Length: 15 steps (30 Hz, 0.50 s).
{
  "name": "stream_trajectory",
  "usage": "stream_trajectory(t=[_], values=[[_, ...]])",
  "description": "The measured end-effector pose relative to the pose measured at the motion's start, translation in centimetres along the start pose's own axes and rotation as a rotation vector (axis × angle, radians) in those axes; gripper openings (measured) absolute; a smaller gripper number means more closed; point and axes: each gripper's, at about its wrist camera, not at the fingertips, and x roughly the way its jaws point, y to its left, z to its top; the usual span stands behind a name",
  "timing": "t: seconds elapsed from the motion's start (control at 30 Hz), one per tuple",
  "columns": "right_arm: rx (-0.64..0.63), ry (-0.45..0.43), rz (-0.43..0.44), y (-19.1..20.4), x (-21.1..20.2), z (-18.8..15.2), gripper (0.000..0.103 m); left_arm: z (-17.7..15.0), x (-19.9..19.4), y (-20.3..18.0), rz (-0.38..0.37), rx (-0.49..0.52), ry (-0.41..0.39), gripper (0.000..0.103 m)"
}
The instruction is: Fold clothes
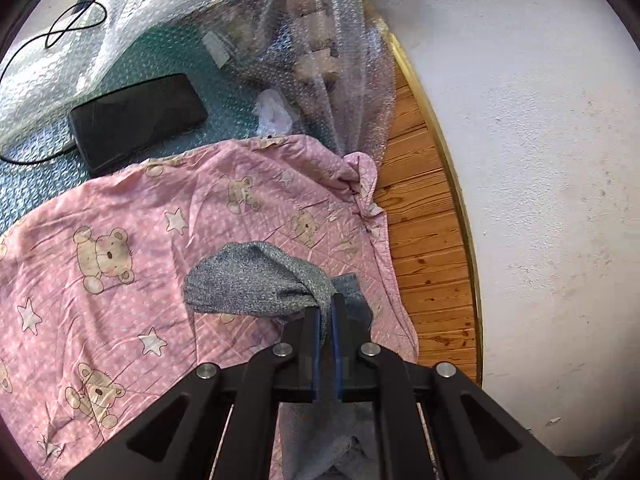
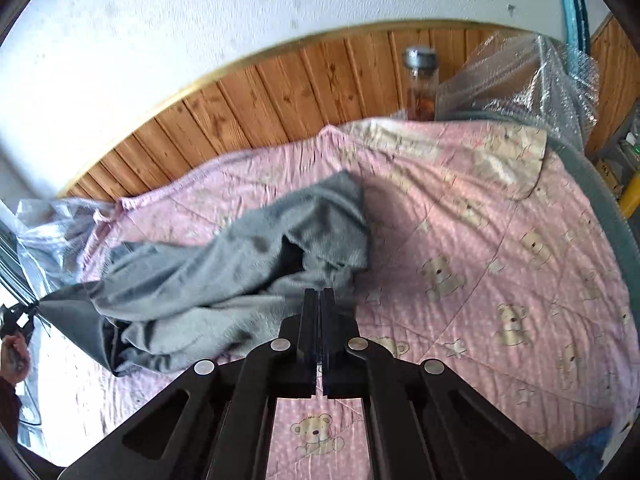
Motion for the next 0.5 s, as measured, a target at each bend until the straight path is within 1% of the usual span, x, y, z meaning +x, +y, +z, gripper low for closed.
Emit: stream_trajectory(t=[0.07, 0.1, 0.13, 0.17, 0.2, 0.23, 0.27, 0.3, 0.37, 0.43, 0.5], values=[[0.04, -0.016, -0.048, -2.1, -1.7, 2.0, 0.0, 0.8, 0.9, -1.1, 0.004, 0.013, 0.006, 0.005], [0.034, 0.006, -0.081, -3.0, -0.7, 2.8, 0.002, 1.0, 1.9, -1.5, 0.014, 0.017, 0.016, 0.005], [0.018, 0.05, -0.1, -3.4, 1.5, 2.9, 0.005, 1.3, 2.9, -1.8, 0.025, 0.022, 0.027, 0.005], [0.001, 0.096, -0.118, -3.8, 3.8, 2.9, 0.013, 1.3, 4.3, -1.8, 0.044, 0.022, 0.044, 0.005], [-0.036, 0.158, -0.092, -3.0, 6.3, 1.7, 0.022, 1.2, 5.7, -1.8, 0.064, 0.022, 0.063, 0.005], [-0.075, 0.221, -0.06, -2.2, 8.7, 0.4, 0.029, 1.0, 6.8, -1.5, 0.078, 0.014, 0.076, 0.005], [-0.139, 0.264, -0.035, -0.6, 10.3, -1.5, 0.039, 0.9, 7.7, -1.1, 0.091, 0.004, 0.088, 0.005], [-0.208, 0.303, -0.011, 1.1, 11.8, -3.4, 0.043, 0.7, 8.2, -0.8, 0.092, -0.008, 0.09, 0.005], [-0.364, 0.345, -0.027, 4.2, 13.6, -7.9, 0.05, 0.3, 8.1, -0.5, 0.083, -0.016, 0.088, 0.005], [-0.48, 0.376, -0.047, 6.0, 14.9, -11.3, 0.054, 0.0, 7.5, -0.4, 0.081, -0.008, 0.094, 0.005], [-0.567, 0.391, -0.141, 6.1, 16.9, -13.4, 0.055, -0.1, 6.9, 0.0, 0.091, 0.002, 0.095, 0.005]])
